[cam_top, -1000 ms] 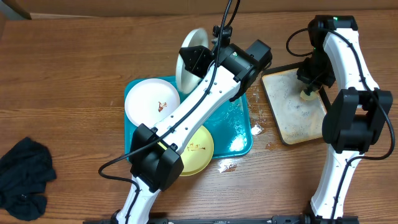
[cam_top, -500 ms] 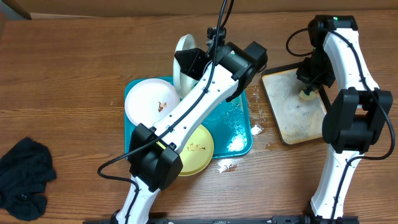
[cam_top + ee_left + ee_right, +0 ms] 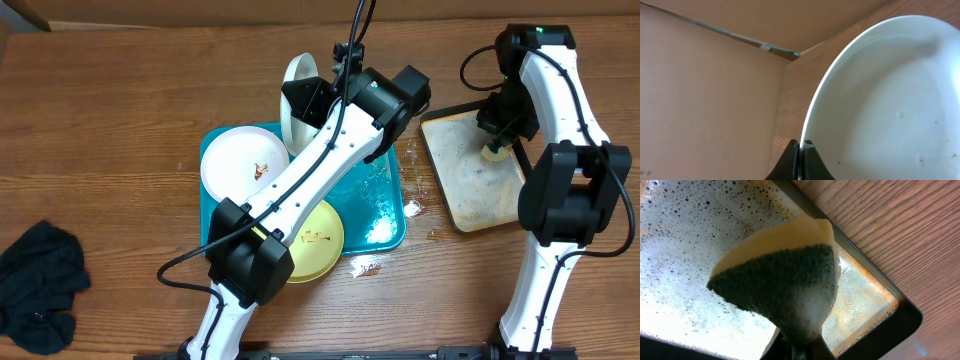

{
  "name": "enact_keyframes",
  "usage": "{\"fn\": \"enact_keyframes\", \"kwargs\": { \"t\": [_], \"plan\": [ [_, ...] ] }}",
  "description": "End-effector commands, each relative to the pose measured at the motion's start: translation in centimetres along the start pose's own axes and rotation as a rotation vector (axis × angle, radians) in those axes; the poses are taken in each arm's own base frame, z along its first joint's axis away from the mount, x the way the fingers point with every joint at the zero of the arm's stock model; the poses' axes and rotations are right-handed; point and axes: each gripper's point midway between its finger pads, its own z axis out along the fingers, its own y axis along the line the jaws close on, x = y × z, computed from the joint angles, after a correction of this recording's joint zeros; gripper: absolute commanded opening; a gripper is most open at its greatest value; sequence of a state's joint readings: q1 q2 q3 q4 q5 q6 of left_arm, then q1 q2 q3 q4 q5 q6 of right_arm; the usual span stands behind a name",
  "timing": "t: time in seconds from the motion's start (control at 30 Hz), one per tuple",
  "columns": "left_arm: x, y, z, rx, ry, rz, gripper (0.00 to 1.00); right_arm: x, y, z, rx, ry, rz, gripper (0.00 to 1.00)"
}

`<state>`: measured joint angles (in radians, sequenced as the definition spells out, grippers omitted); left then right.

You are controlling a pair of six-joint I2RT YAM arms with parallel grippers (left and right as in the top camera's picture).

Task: Clean dirty plates on tray and stack at the side
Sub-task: 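Raise the white plate upright above the teal tray with the left gripper, then carry the white plate left and set it on the table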

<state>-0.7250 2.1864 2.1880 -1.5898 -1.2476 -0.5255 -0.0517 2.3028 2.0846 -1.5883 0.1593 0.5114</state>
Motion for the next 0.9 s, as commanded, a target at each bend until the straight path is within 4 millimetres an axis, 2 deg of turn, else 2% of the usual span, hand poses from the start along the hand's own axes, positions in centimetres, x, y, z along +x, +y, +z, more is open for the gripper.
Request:
{"fn": "enact_keyframes", "kwargs": {
  "t": [0.0,0.07,0.17,0.27,0.4,0.6,0.7,0.8,0.87],
  "plan": [
    [0.2,0.0,0.0,0.052,0.027,-0.069,0.04,0.0,-0.3,-1.3,-0.022,-0.027,0.002,0.04],
    [1.0,-1.3,0.7,0.135,0.093,-0.1,0.04,0.0,-0.3,-1.3,-0.022,-0.026,-0.002,0.04],
    [2.5,-4.2,1.6,0.336,0.236,-0.147,0.04,0.0,-0.3,-1.3,-0.022,-0.026,-0.005,0.04],
    [3.5,-6.4,1.9,0.514,0.359,-0.215,0.04,0.1,-0.3,-1.3,-0.02,-0.024,-0.006,0.04],
    [3.4,-7.0,2.9,0.641,0.434,-0.308,0.04,0.1,-0.3,-1.3,-0.02,-0.024,-0.006,0.04],
    [1.2,-6.0,4.2,0.944,0.461,-0.461,0.04,0.1,-0.3,-1.3,-0.022,-0.024,-0.009,0.04],
    [0.4,-3.6,5.6,1.028,0.456,-0.558,0.04,0.1,-0.3,-1.3,-0.022,-0.023,-0.01,0.04],
    [0.9,-1.1,7.7,1.061,0.472,-0.636,0.04,0.3,0.0,-1.3,-0.036,-0.014,-0.028,0.04],
    [2.2,0.5,9.8,1.052,0.515,-0.684,0.04,0.4,0.2,-1.3,-0.05,-0.008,-0.04,0.04]
  ]
}}
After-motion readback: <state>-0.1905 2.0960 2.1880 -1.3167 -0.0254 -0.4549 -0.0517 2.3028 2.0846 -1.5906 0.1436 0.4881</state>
